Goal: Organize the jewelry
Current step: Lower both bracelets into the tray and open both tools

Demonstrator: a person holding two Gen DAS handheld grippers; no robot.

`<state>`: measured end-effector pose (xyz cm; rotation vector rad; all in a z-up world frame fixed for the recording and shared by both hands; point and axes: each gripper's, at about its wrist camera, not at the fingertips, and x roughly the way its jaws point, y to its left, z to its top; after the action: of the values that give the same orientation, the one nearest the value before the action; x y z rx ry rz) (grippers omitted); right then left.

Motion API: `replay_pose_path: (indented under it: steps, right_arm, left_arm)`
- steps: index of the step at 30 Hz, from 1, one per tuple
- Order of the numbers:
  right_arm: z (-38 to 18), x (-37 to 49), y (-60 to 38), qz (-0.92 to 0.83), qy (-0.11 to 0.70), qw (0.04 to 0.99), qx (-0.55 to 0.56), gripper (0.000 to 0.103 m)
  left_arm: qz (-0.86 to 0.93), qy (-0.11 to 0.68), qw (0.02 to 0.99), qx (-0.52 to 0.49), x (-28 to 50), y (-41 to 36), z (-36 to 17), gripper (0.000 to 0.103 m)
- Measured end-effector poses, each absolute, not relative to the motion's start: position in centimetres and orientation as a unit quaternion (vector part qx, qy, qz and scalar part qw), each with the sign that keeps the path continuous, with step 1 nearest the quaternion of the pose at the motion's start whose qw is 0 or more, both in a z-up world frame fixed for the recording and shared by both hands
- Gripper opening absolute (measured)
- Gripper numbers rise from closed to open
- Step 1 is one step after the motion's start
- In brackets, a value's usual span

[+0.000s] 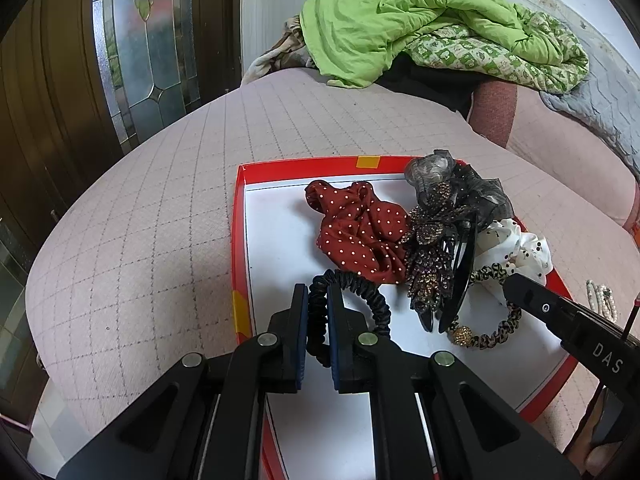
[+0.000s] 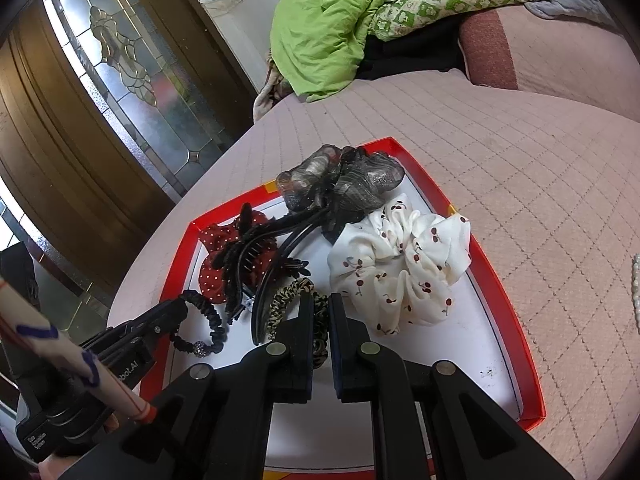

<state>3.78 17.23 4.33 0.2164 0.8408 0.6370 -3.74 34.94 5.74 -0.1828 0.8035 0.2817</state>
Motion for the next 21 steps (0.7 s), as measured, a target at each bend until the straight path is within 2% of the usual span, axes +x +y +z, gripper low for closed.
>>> replay_pose_path:
  steps: [21]
  right_arm:
    - [3.4,5.1,17.5,0.293,0.406,0.86,0.098,0.01]
  left_arm:
    - [0.142,0.397,0.902,-0.096,-3.1,36.0,5.1,0.009]
